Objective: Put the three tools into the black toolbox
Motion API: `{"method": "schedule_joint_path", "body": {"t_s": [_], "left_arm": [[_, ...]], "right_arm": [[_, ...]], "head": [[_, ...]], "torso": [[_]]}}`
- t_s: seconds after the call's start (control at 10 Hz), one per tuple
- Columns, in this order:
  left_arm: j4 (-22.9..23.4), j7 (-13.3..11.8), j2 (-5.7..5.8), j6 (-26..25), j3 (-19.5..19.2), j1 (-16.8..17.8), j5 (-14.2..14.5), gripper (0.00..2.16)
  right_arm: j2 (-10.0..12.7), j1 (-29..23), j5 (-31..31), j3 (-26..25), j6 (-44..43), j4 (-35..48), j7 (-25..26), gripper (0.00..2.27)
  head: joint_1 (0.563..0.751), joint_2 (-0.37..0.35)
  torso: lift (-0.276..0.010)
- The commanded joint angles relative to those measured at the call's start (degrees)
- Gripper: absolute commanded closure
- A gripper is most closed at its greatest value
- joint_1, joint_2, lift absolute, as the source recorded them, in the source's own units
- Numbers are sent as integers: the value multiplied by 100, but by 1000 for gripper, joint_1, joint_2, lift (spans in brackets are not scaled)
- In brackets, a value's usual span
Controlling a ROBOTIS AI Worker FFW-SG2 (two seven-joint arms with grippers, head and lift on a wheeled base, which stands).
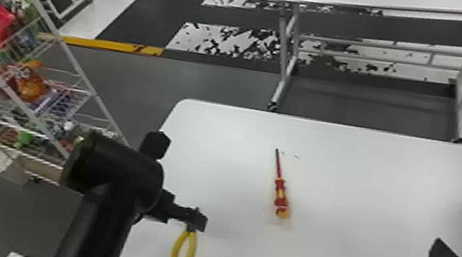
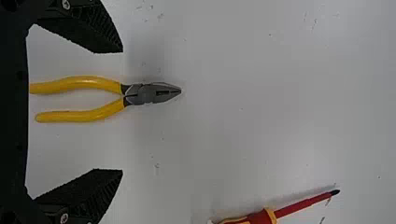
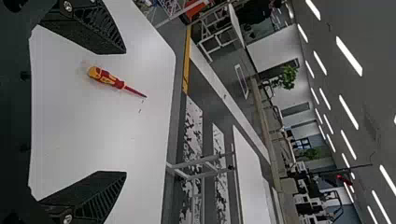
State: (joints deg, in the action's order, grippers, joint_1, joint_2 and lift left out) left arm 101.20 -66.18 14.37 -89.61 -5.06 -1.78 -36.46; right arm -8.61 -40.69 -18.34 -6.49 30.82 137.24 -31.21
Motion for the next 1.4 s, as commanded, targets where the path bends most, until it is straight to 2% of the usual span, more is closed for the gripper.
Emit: {"method": "schedule_joint_path", "body": {"t_s": [0.0,0.1,0.3,0.4,0.8,1.1,1.3], "left_arm": [[-250,0,-102,-42,181,143,-204,80],[-408,8,-207,-42,260,204,-397,76],[-610,35,-251,-42,488,327,-581,76],[-733,43,-348,-42,488,371,-757,76],[-830,0,-409,-42,480,266,-986,76],[-795,-247,-418,-42,409,46,-1109,76],[-786,-317,-409,-42,374,-77,-1197,76]], "right_arm": [[0,0,-135,-115,-115,-74,-34,76],[0,9,-188,-168,-168,-118,-87,76],[0,44,-249,-212,-256,-162,-113,76],[-9,53,-275,-230,-274,-189,-140,76],[0,79,-372,-309,-291,-241,-175,76],[9,79,-363,-247,-344,-259,-175,76],[9,79,-363,-247,-414,-285,-175,76]], "head": [[695,340],[695,332],[695,302],[695,291],[695,282],[695,290],[695,303]], "torso": [[-51],[-51],[-51],[-51],[-51],[-51],[-51]]}}
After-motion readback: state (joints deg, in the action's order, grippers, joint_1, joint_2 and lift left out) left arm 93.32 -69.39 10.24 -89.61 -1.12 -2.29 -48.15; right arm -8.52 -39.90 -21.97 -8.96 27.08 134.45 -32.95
